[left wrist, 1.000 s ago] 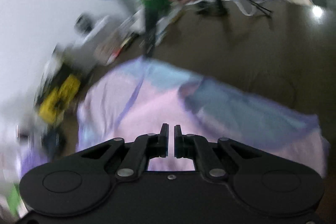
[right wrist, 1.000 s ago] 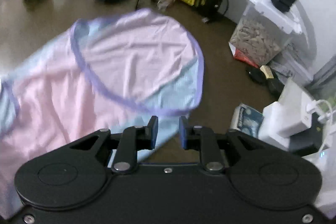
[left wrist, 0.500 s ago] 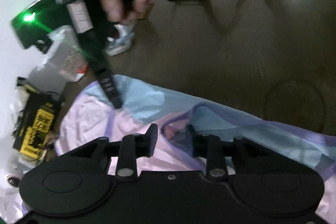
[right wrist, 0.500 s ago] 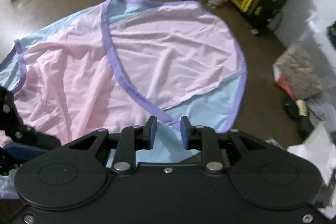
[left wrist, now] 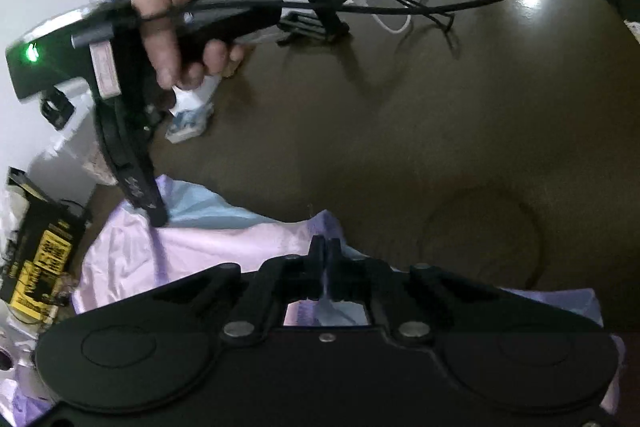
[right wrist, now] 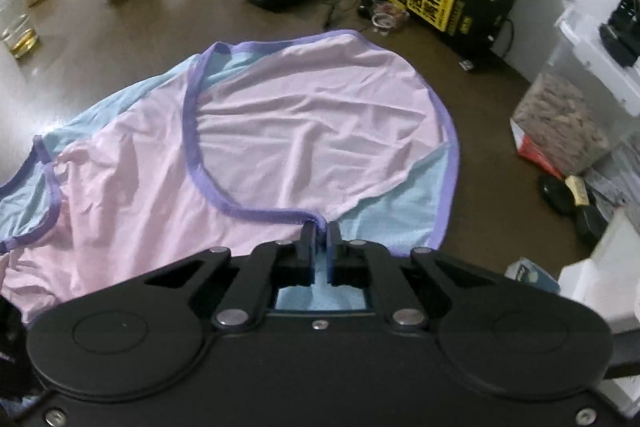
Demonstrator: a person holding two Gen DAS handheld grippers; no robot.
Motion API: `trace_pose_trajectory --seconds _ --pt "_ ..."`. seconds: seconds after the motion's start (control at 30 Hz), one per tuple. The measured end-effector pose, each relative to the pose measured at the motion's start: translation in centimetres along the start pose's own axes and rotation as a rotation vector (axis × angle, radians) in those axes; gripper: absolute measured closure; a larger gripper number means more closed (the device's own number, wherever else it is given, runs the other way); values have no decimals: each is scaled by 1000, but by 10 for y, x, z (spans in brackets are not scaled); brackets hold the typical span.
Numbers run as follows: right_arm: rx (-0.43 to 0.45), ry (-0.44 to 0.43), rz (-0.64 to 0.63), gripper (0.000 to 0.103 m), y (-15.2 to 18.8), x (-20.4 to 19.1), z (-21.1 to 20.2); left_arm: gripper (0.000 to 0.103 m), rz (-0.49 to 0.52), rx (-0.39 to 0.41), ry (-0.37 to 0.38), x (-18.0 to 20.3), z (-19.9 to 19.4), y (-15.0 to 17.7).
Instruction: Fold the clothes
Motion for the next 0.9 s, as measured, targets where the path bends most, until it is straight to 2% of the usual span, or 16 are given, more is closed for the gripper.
trace_pose_trajectory --seconds 0.07,0.13,0.23,0.3,0.37,0.4,0.43,0.47,0.53,0.6,0.63,0.73,0.9 --pt "6 52 -23 80 3 -5 -1 101 -12 -22 13 0 -2 -1" --pt "24 72 -23 77 7 -8 -7 100 -7 -29 2 1 -6 0" --pt "82 115 35 67 14 -14 -27 99 -12 -48 -24 -1 -15 6" --pt "117 148 73 59 22 -19 -39 98 -75 -56 -16 -11 -27 13" --pt "148 176 134 50 33 -27 -52 90 -136 -63 -3 -24 -37 22" --pt "157 184 157 50 38 -31 -55 87 -192 -73 -6 -39 -45 35" --pt "166 198 184 50 48 -40 -59 77 -235 -93 -25 -53 -48 45" --pt "164 217 200 50 56 -47 -60 73 -274 -115 -48 -65 -50 54" --pt "148 248 223 50 64 -51 -57 73 -374 -189 -144 -102 -45 78" --pt "126 278 267 50 67 -47 -49 73 -506 -262 -246 -158 -32 105" --pt "125 296 277 50 66 -45 -46 73 -540 -277 -262 -176 -26 106" --pt "152 335 283 50 56 -39 -41 73 -610 -289 -281 -243 3 103" --pt "188 298 284 50 18 -17 -24 73 -634 -330 -218 -277 42 101"
Point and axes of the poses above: each gripper's, at about its wrist camera, not at the fingertips, and z roughly the way its jaws point, x to its right, y to its underside, the point moved 1 cm from there along z, roughly the way its jaws point, and after that the axes turned 2 degrees about z, right-handed, at the moved point
